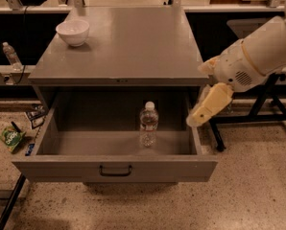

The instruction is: Pick water bottle from top drawer and place on counter

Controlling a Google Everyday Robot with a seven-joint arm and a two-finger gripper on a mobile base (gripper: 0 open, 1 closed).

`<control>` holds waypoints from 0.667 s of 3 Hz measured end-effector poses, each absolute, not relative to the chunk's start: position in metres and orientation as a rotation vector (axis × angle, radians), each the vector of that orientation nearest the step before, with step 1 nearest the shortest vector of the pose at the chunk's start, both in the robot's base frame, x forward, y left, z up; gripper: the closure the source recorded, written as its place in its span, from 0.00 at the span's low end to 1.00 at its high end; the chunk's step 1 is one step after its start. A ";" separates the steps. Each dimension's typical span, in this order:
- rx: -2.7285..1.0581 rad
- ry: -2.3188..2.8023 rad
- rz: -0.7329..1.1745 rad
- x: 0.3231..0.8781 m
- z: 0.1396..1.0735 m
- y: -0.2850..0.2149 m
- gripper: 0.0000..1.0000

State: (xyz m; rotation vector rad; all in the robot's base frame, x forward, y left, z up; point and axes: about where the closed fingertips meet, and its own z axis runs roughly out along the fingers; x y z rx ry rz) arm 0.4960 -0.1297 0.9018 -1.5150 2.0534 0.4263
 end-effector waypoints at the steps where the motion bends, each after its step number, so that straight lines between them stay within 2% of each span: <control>1: -1.385 1.914 0.642 0.515 0.883 -0.076 0.00; 2: -1.327 1.865 0.691 0.524 0.893 -0.057 0.00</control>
Offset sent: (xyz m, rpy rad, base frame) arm 0.0181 0.0496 -0.0175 0.2189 -0.0059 0.0113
